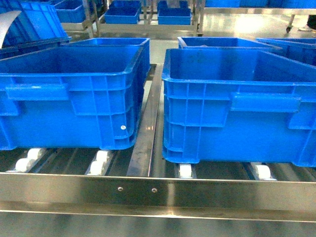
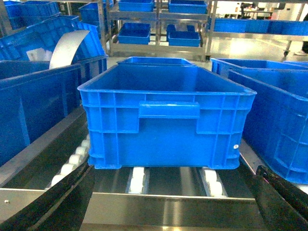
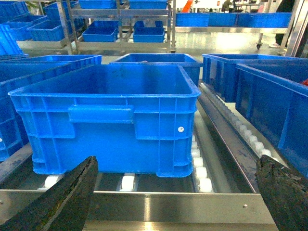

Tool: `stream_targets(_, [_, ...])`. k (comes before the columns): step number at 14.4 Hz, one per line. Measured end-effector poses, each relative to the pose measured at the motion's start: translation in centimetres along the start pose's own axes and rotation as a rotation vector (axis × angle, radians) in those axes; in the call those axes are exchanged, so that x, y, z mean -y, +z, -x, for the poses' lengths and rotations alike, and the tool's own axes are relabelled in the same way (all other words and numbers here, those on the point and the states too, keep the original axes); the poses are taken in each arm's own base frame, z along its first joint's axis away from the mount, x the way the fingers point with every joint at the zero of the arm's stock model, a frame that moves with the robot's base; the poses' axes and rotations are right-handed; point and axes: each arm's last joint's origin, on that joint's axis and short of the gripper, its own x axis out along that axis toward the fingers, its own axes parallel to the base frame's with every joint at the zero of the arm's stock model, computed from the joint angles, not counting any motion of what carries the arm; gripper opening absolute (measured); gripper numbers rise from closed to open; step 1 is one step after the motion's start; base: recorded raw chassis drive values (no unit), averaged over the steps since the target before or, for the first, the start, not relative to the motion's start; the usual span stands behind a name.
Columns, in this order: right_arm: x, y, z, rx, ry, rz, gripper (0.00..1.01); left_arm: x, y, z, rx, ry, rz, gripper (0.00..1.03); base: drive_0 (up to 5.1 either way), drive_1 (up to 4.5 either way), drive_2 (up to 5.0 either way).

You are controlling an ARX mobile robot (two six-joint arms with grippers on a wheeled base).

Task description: Sort blue parts and orange caps into right shelf containers

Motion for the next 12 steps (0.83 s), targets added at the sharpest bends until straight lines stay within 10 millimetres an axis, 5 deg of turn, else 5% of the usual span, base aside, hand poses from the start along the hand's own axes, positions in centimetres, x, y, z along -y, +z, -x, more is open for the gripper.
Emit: stream_targets(12, [0.0,0.0,0.0,0.0,0.0,0.0,0.98,0.0,0.0,0.0,0.0,0.0,0.0,0.98,0.0,0.0,0.0])
